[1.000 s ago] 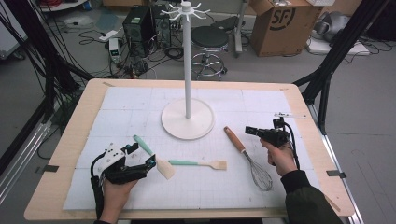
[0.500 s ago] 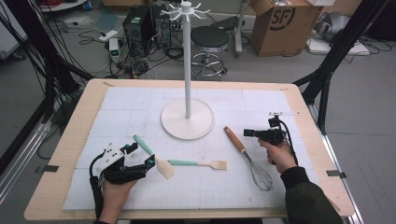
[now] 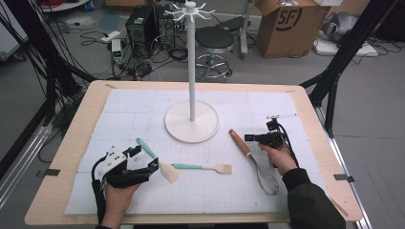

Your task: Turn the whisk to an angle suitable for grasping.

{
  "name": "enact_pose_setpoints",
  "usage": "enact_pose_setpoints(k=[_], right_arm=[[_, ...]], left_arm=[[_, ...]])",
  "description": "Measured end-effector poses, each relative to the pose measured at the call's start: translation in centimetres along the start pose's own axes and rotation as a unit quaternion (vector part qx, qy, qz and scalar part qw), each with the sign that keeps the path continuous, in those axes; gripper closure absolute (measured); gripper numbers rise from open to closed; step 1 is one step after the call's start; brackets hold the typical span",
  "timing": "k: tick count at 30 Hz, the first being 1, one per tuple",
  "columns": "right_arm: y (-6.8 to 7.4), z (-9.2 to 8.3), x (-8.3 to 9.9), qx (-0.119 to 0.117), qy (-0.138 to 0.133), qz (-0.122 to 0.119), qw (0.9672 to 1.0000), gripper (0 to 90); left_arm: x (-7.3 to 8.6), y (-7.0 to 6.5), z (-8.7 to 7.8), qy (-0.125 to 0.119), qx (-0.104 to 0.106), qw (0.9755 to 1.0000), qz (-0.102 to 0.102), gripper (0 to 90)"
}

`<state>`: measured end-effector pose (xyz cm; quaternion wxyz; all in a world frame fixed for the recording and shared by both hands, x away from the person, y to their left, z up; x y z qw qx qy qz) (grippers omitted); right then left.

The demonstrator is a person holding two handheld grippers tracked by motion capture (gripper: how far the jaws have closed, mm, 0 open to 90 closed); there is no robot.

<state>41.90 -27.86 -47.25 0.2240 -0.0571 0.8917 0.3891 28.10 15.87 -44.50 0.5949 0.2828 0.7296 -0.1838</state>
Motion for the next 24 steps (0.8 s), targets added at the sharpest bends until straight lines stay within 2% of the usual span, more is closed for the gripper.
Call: enact_pose_setpoints(k=[5,9,11,24], right_arm=[[0.2,0.4,0.3,0.014,0.01,-0.008,0.9998,90.0],[0.1,0.8,0.6,0.015,0.027,-0.007,0.9995,89.9],[0.1,0.9,0.5,0.015,0.025,-0.011,0.9995,89.9],[0.8,1.4,0.9,-0.006,0.043,-0.027,0.9987,90.0]], left_arm=[[0.0,0.0,-0.1,-0.003,-0.002,1.0,-0.002,17.2],[0.0,0.0,-0.1,-0.002,-0.001,1.0,-0.001,17.2],[0.0,0.0,0.0,-0.002,-0.001,1.0,-0.001,17.2],[0.0,-0.1,0.0,-0.001,-0.001,1.0,-0.001,17.2]])
Point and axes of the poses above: each handheld gripper's, and its own axes: z roughly forward along the jaws, x roughly out of its underside, y roughly to its left, the point moved 4 cm from there along z, roughly forward along the jaws, and after that the axes turned 14 degrees about z, right-handed, at the moved point
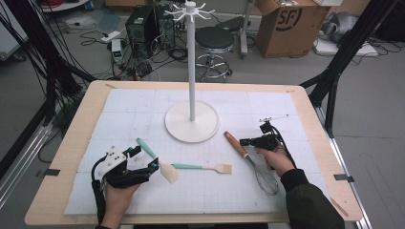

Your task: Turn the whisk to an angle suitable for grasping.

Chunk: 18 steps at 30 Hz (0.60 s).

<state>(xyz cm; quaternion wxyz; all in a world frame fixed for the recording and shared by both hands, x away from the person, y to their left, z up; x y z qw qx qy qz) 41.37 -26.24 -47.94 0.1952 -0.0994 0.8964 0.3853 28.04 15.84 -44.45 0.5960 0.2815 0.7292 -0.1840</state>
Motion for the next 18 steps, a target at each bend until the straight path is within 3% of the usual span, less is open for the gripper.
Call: enact_pose_setpoints(k=[10,18], right_arm=[[0.2,0.1,0.0,-0.006,0.005,-0.01,0.9999,90.0],[1.3,0.4,-0.1,-0.014,0.024,-0.025,0.9993,90.0]], left_arm=[[0.0,0.0,0.1,0.002,0.0,1.0,0.0,17.2],[0.0,0.0,0.0,0.0,0.0,1.0,0.0,17.2]])
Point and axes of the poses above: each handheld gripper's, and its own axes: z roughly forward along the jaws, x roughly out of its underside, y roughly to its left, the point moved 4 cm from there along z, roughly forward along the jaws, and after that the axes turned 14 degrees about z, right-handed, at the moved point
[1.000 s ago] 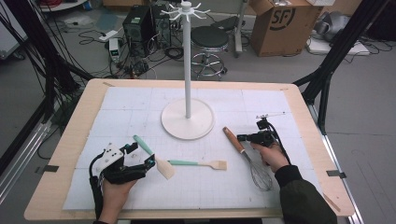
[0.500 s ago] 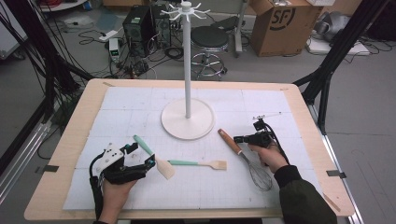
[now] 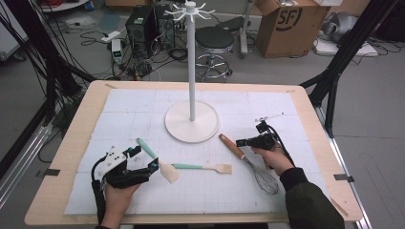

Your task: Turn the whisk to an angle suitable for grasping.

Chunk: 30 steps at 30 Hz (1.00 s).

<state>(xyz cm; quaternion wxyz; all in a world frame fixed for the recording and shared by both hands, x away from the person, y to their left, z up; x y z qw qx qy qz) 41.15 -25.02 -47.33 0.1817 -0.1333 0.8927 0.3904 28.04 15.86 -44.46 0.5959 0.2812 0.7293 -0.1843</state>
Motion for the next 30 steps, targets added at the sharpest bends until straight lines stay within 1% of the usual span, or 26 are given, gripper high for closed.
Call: enact_pose_setpoints(k=[1,3,6,7,13,15,17,18,19,21,22,23,24,25,26,27,28,29,30], right_arm=[[0.2,0.1,0.0,-0.001,0.002,-0.003,1.0,89.9],[0.1,0.2,0.1,0.001,0.008,0.0,1.0,90.0],[0.1,0.3,0.1,0.002,0.01,-0.003,0.9999,89.9],[0.2,0.3,0.2,-0.004,0.012,-0.004,0.9999,89.9],[0.4,0.6,0.3,-0.006,0.021,-0.009,0.9997,89.9],[0.5,0.7,0.4,-0.01,0.025,-0.013,0.9995,89.9],[0.7,0.8,0.5,-0.013,0.029,-0.011,0.9994,89.9],[0.7,0.8,0.5,-0.013,0.029,-0.011,0.9994,89.9],[0.7,0.9,0.5,-0.013,0.029,-0.016,0.9994,89.8],[0.6,0.8,0.4,-0.012,0.025,-0.015,0.9995,89.3],[0.6,0.6,0.4,-0.007,0.02,-0.014,0.9997,82.8],[0.5,0.4,0.3,0.0,0.011,-0.015,0.9998,74.6],[0.5,0.3,0.1,0.0,0.003,-0.011,0.9999,71.5],[0.4,0.0,0.1,0.0,-0.001,-0.008,1.0,71.3],[0.3,-0.2,0.1,-0.001,-0.003,-0.006,1.0,68.7],[0.3,-0.2,0.1,-0.001,-0.003,-0.006,1.0,68.7],[0.3,-0.6,0.0,-0.003,-0.01,0.001,0.9999,56.4],[0.3,-0.7,0.0,0.002,-0.014,0.0,0.9999,50.9],[0.3,-0.7,0.0,0.002,-0.014,0.0,0.9999,50.9]], left_arm=[[0.0,0.0,0.0,0.0,0.0,1.0,-0.001,17.2],[0.0,0.0,-0.1,0.0,-0.001,1.0,0.0,17.2],[0.0,0.0,-0.1,0.0,0.0,1.0,0.0,17.3],[0.0,0.0,-0.1,0.0,-0.001,1.0,0.0,17.3],[-0.1,0.0,-0.1,-0.002,-0.001,1.0,-0.001,17.3],[-0.1,0.0,-0.1,-0.003,-0.002,1.0,-0.002,17.3],[0.0,0.0,0.0,-0.002,-0.001,1.0,-0.001,17.3],[0.0,0.0,0.0,-0.002,0.0,1.0,-0.002,17.3],[0.0,0.0,-0.1,-0.002,-0.001,1.0,-0.002,17.3],[0.0,0.0,-0.1,-0.002,-0.001,1.0,-0.002,17.3],[0.0,0.0,-0.1,-0.001,-0.002,1.0,-0.002,17.3],[0.0,0.0,-0.1,-0.002,-0.001,1.0,-0.003,17.3],[0.0,0.1,-0.1,-0.003,-0.001,1.0,-0.003,17.3],[0.0,0.0,-0.1,-0.004,-0.002,1.0,-0.004,17.3],[0.0,0.0,-0.1,-0.004,-0.001,1.0,-0.004,17.3],[0.0,0.0,-0.1,-0.004,-0.001,1.0,-0.004,17.3],[0.0,0.0,-0.2,-0.003,-0.001,1.0,-0.004,17.3],[0.0,0.0,-0.2,-0.003,-0.001,1.0,-0.004,17.3],[-0.1,0.0,-0.2,-0.004,-0.002,1.0,-0.004,17.3]])
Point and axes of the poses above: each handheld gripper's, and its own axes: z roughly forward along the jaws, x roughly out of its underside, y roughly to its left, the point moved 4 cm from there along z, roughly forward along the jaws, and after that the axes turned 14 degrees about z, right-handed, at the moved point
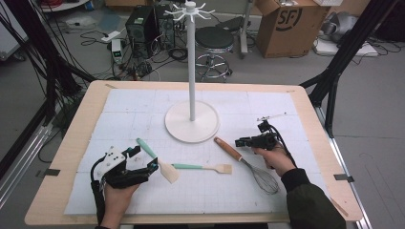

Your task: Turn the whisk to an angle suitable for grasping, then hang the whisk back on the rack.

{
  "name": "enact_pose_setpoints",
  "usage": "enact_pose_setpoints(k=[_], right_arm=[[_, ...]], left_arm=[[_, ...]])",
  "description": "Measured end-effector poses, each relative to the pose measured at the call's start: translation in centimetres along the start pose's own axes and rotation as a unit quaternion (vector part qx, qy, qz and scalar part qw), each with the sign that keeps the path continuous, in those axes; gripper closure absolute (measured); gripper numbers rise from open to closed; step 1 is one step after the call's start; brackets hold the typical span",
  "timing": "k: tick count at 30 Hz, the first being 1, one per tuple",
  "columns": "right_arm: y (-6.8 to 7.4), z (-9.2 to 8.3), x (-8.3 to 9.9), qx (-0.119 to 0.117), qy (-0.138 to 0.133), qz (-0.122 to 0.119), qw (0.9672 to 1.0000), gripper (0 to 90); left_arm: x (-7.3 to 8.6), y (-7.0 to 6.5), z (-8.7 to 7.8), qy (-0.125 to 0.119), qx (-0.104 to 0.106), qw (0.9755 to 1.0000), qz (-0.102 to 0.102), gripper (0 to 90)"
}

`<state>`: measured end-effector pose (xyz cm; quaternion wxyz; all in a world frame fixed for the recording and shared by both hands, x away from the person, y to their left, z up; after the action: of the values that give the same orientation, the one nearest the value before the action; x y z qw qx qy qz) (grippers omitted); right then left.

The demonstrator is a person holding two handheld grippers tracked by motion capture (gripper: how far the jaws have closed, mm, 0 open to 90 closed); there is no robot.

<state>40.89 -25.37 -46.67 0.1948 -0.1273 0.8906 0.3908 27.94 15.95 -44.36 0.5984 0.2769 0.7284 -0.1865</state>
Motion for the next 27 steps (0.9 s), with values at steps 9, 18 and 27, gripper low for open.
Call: enact_pose_setpoints(k=[9,18,27], right_arm=[[1.1,-1.1,0.1,-0.017,-0.016,-0.015,0.9996,35.7],[1.7,-1.8,0.3,-0.021,-0.015,-0.021,0.9994,34.9],[1.9,-1.3,0.8,-0.024,0.016,-0.019,0.9994,37.0]], left_arm=[[0.0,0.0,-0.1,0.001,-0.001,1.0,0.002,17.3],[0.0,0.0,0.0,0.001,-0.001,1.0,0.001,17.3],[0.0,-0.1,0.0,0.002,0.0,1.0,0.002,17.3]])
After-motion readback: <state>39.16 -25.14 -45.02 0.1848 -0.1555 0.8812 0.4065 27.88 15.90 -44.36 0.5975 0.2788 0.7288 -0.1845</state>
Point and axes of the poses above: each handheld gripper's, and its own axes: z roughly forward along the jaws, x roughly out of its underside, y roughly to its left, the point moved 4 cm from there along z, roughly forward along the jaws, and after that the axes turned 14 degrees about z, right-handed, at the moved point
